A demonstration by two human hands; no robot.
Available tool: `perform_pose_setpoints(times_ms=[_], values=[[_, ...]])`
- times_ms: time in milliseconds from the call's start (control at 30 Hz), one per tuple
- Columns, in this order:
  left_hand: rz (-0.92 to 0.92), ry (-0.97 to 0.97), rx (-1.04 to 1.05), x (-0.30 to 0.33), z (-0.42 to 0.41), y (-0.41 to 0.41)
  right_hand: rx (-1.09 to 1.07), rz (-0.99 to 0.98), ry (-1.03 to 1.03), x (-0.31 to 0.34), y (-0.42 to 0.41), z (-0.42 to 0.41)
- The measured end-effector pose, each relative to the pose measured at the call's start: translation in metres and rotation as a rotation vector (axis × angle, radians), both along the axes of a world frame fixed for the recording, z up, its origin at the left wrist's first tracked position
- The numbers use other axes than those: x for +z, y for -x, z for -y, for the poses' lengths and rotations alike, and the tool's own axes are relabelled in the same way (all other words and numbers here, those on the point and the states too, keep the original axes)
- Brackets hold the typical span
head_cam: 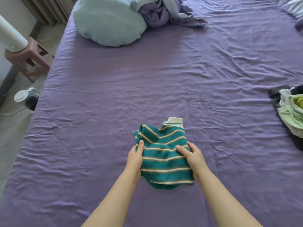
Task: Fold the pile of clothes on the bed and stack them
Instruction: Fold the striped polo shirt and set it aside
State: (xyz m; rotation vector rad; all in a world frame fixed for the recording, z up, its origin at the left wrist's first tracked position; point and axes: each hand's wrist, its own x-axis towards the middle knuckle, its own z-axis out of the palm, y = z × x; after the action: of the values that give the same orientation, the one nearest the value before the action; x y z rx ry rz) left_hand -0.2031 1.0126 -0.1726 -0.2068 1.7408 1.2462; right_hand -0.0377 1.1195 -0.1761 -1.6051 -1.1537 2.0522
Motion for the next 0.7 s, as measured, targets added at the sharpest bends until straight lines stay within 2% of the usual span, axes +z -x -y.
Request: perform_pose_setpoints(times_ms=[433,700], values=[[0.043,-0.183,-0.073,0.115,-0.085,-0.226,0.005,-0.062,-0.140,0.123,-0.242,-0.084],[0.068,-0.258,-0.228,0.177,-0.160,-0.302,-0.124,-0.067,-0.171,0.192,-0.327,-0.138]])
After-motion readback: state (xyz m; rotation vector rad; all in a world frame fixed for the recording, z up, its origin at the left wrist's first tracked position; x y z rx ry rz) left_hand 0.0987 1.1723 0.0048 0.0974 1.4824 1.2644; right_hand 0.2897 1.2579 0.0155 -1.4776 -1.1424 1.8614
